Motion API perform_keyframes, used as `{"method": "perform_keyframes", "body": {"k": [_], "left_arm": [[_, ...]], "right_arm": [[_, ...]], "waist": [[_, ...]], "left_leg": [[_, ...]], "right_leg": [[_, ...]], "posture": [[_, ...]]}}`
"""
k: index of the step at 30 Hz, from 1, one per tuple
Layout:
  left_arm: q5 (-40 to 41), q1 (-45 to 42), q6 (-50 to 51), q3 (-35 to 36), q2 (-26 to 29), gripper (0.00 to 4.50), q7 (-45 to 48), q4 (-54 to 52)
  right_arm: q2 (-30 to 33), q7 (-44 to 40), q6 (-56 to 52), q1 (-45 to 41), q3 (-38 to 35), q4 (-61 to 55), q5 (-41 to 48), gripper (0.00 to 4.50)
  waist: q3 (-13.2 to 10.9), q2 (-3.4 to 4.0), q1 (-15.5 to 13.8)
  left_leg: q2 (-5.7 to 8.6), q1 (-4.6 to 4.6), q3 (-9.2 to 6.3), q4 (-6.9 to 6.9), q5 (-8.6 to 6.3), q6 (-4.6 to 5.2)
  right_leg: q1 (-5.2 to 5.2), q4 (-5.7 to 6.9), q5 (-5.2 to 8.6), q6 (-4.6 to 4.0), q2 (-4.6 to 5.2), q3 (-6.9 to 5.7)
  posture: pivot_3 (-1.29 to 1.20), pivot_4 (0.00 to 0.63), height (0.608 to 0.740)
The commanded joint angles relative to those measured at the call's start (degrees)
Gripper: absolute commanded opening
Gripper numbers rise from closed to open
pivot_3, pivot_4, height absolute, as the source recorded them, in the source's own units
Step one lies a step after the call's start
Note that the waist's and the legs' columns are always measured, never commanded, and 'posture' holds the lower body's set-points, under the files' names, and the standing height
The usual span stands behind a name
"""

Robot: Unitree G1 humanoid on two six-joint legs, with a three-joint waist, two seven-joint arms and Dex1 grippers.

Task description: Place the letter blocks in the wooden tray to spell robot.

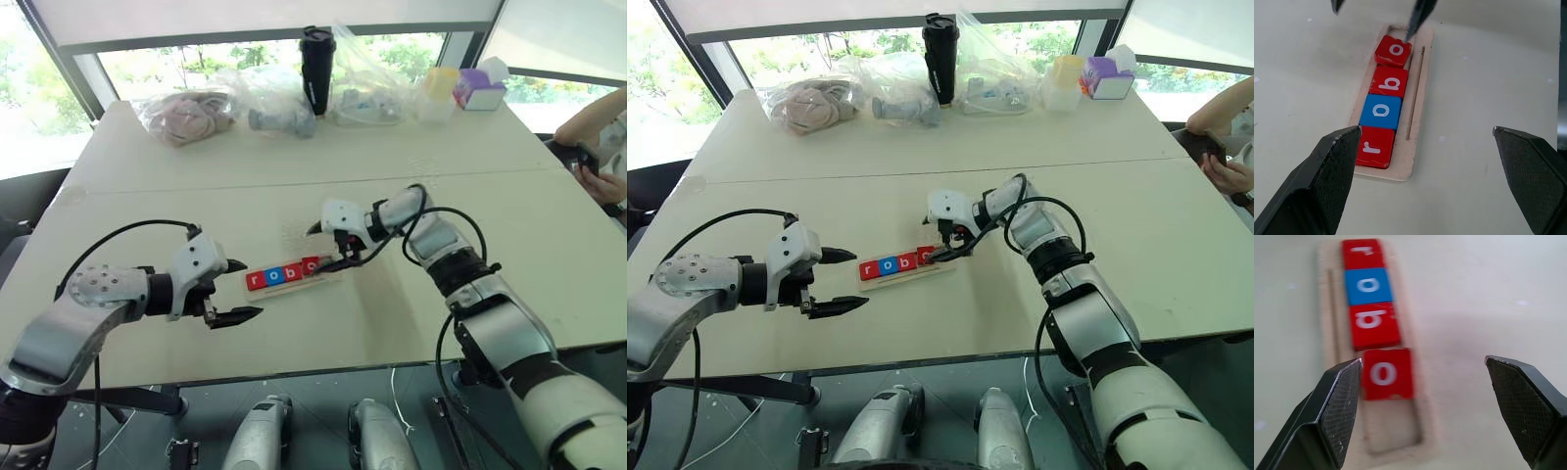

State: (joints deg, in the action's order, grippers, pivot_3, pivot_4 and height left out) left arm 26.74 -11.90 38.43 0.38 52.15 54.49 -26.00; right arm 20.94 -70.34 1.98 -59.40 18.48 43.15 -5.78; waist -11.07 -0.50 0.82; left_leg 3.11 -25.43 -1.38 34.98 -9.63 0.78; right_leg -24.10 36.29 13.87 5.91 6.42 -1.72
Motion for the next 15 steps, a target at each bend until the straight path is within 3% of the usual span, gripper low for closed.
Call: {"method": "perform_keyframes", "body": {"k": [1, 6, 15], "left_arm": [[0.18, -0.21, -0.59, 1.08, 0.14, 4.50, -0.11, -1.26], [0.12, -1.38, -0.56, 0.56, 0.03, 4.50, 0.17, -0.79], [0.15, -1.47, -0.24, 0.64, -0.08, 4.50, -0.09, -1.01]], "right_arm": [[0.42, 4.06, 1.54, -1.72, -2.65, 1.84, 0.23, 4.14], [-0.79, 9.24, 5.58, -2.27, -1.84, 7.06, -2.38, 4.14], [-3.91, 10.00, 9.30, -4.26, -1.54, 13.41, -3.92, 4.14]], "waist": [[0.00, 0.00, 0.07], [0.00, 0.00, 0.22], [0.00, 0.00, 0.35]], "left_leg": [[0.00, 0.00, 0.00, 0.00, 0.00, 0.00], [0.00, -0.01, 0.01, -0.04, 0.02, 0.00], [0.00, 0.00, 0.02, -0.05, 0.09, 0.08]], "right_leg": [[0.00, 0.00, 0.00, 0.00, 0.00, 0.00], [0.13, 0.03, 0.00, 0.00, 0.00, 0.02], [0.17, 0.04, 0.00, 0.00, -0.03, 0.02]], "posture": [[0.00, 0.150, 0.740], [0.00, 0.150, 0.740], [0.00, 0.150, 0.740]]}}
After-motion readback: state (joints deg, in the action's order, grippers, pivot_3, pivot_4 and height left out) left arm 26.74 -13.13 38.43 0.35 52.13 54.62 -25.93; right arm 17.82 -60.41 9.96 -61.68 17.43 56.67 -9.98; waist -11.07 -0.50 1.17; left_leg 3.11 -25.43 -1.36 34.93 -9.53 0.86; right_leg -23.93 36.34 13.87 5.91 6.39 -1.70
